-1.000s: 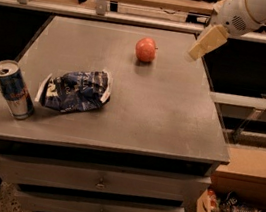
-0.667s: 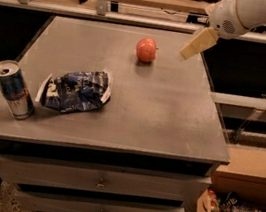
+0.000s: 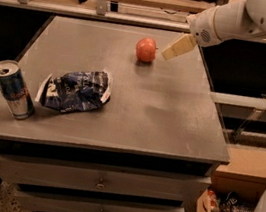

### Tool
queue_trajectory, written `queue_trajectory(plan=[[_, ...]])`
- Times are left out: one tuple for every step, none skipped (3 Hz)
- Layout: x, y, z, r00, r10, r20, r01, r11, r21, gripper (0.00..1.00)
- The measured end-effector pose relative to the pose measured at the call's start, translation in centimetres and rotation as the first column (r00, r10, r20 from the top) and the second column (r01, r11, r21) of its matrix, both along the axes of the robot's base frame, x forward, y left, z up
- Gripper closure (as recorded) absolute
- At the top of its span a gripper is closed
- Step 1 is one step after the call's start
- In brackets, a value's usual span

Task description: Pick apple

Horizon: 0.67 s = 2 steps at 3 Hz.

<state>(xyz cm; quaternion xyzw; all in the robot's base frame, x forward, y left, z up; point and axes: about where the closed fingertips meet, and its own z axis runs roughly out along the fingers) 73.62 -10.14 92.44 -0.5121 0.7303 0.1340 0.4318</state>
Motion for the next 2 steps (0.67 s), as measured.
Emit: queue_trajectory(plan=[[1.4,2.3,-1.8,0.9998,0.021,-0.008,-0.020,0.999,0.049,0.00],[2.4,4.3,-3.7,0.9992,0.036,-0.018,-0.034,0.997,0.071,0.00]])
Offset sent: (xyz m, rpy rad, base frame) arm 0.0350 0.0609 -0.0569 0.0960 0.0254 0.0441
